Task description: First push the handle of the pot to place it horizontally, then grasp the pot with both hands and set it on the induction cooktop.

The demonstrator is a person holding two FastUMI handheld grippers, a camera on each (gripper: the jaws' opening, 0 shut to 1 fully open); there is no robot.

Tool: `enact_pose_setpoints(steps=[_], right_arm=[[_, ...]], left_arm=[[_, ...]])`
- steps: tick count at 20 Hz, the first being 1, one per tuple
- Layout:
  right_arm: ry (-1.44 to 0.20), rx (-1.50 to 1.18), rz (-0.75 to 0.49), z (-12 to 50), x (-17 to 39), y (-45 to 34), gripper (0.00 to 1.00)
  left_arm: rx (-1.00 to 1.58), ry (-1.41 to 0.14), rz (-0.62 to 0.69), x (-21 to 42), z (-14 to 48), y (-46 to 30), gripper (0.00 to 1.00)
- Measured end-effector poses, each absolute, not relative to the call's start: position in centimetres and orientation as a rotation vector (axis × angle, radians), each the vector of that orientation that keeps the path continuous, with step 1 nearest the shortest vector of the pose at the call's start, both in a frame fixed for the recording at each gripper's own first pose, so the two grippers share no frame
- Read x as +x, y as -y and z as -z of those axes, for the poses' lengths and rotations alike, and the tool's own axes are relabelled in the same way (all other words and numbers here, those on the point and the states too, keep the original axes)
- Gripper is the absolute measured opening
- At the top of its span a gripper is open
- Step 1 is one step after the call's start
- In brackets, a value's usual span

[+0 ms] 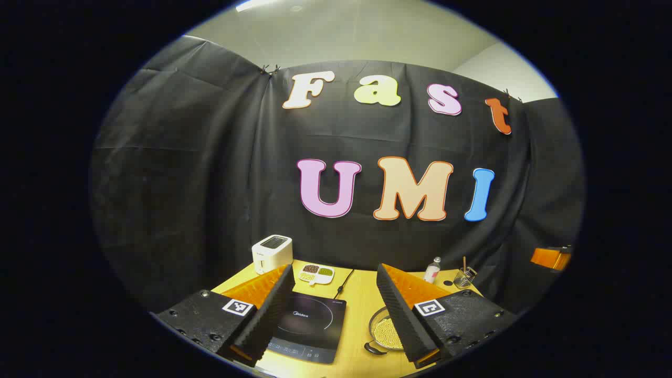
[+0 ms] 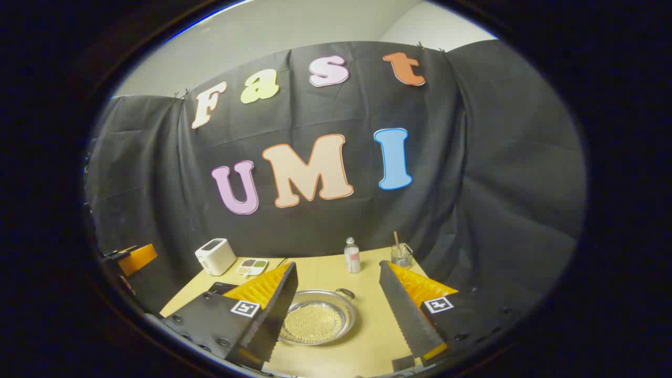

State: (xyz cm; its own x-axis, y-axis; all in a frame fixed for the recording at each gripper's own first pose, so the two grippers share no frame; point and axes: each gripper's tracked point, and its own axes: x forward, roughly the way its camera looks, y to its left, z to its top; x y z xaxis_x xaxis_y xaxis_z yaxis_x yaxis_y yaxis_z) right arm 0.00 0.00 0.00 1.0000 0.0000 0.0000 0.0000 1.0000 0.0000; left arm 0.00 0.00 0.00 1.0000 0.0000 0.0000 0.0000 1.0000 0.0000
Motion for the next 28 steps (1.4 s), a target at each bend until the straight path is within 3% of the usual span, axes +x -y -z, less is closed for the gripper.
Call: enact_pose_setpoints(steps=[6,7,11,12,13,14,17,18,19,22,23,24,27,28], right_arm=[[-0.016,-0.005,0.005,0.8,-0.9,0.0,0.89],[-0.019,-0.005,0.009,0.9,-1.0,0.0,0.97],[-0.021,0.002,0.021,1.1,-1.4,0.3,0.97],[-0.024,0.004,0.022,1.3,-1.5,0.3,0.97],[-0.027,0.004,0.020,1.3,-1.5,0.4,0.96],[-0.027,0.000,0.020,1.2,-1.5,0.4,0.89],[-0.019,-0.020,0.029,0.7,-1.3,1.1,0.89],[-0.017,-0.021,0.027,0.6,-1.2,1.2,0.96],[-0.014,-0.019,0.022,0.5,-1.2,1.1,0.89],[-0.021,-0.012,0.011,0.9,-0.7,1.3,0.89],[-0.026,-0.010,0.008,1.0,-0.6,1.5,0.96],[-0.031,-0.008,0.004,1.2,-0.5,1.6,0.89],[-0.046,0.001,-0.020,1.6,0.1,1.8,0.89],[-0.052,0.004,-0.029,2.0,0.2,1.8,0.78]], left_arm=[[0.027,-0.016,0.009,-0.3,0.6,-0.4,0.92],[0.029,-0.017,0.010,-0.5,0.6,-0.5,0.96],[0.042,-0.026,0.005,-0.7,1.1,-1.1,0.92],[0.042,-0.027,0.006,-0.7,1.1,-1.1,0.99],[0.040,-0.029,0.009,-0.7,1.4,-1.1,0.99],[0.039,-0.033,0.016,-0.8,1.6,-0.8,0.99],[0.055,-0.051,0.025,-0.9,2.5,-0.2,0.99],[0.060,-0.055,0.026,-0.9,2.7,0.0,0.99],[0.063,-0.058,0.028,-0.9,2.8,0.2,0.96],[0.053,-0.067,0.027,-1.0,3.0,0.6,0.96],[0.046,-0.070,0.022,-1.1,3.1,0.6,0.96],[0.039,-0.074,0.019,-1.1,3.2,0.7,0.96],[0.024,-0.084,0.003,-1.2,3.7,1.1,0.96],[0.023,-0.086,-0.003,-1.1,3.8,1.3,0.92]])
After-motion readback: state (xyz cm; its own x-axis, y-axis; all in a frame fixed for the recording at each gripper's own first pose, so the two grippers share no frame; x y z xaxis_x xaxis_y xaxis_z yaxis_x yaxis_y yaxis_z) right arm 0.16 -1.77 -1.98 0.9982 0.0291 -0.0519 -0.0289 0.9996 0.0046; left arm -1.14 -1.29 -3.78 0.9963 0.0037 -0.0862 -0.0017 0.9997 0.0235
